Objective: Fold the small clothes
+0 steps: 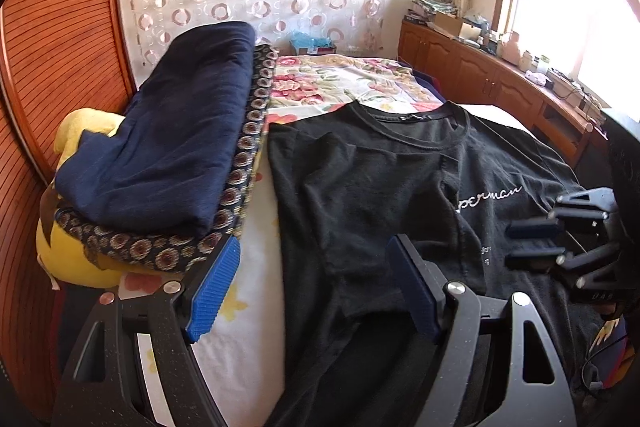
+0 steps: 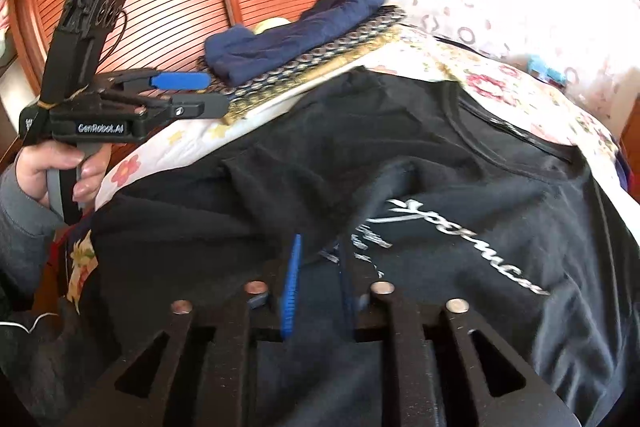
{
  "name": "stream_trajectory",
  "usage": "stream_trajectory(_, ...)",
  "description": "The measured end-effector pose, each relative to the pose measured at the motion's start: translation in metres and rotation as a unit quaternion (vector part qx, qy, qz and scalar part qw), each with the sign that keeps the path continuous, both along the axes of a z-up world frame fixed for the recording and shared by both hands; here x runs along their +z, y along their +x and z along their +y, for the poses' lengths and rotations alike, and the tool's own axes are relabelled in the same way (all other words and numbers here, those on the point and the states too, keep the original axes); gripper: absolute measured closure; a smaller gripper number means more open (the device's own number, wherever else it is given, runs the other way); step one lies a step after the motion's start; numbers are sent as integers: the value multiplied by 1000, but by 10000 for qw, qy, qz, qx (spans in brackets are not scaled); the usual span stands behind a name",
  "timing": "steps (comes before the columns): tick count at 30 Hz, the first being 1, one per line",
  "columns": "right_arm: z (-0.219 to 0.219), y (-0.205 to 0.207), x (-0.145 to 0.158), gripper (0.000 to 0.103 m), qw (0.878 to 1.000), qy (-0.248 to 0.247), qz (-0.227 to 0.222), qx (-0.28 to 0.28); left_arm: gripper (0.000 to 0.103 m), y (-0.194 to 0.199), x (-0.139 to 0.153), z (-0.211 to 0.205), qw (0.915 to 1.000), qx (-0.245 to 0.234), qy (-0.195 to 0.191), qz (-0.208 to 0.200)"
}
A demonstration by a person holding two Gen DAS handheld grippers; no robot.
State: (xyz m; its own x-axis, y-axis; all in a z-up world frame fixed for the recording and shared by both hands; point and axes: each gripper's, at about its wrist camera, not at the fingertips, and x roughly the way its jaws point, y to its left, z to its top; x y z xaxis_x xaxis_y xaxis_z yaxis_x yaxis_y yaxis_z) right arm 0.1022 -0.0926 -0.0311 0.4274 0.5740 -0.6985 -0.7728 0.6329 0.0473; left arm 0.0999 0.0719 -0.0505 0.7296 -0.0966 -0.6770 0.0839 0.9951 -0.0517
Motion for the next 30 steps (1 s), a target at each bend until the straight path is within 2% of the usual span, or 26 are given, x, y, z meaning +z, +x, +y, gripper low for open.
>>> stream_trajectory(1,-7,1,1,70,9999,16,-30,-117,25,2,-1,-4,10000,-48,9,11)
stream_trajectory(5,-52,3,8,67,9969,143,-141,-762,25,17,-8,-24,9994,-318,26,108)
stream_trajectory(9,-115,4,17,67,9859,170,-316,-1636,25,32,-17,-45,9980,-582,74,222)
stream_trajectory(12,-167,1,20,67,9722,123,-416,-2302,25,42,-22,-59,9965,-772,88,296)
stream_trajectory(19,-277,-15,7,67,9287,-36,-359,-3691,25,61,-35,-79,9936,-969,229,530)
stream_trajectory(24,-319,-28,-5,67,9095,16,-129,-4154,25,68,-47,-81,9920,-982,272,748)
stream_trajectory(30,-322,-11,-10,67,9052,266,255,-4233,22,69,-49,-78,9926,-953,163,741)
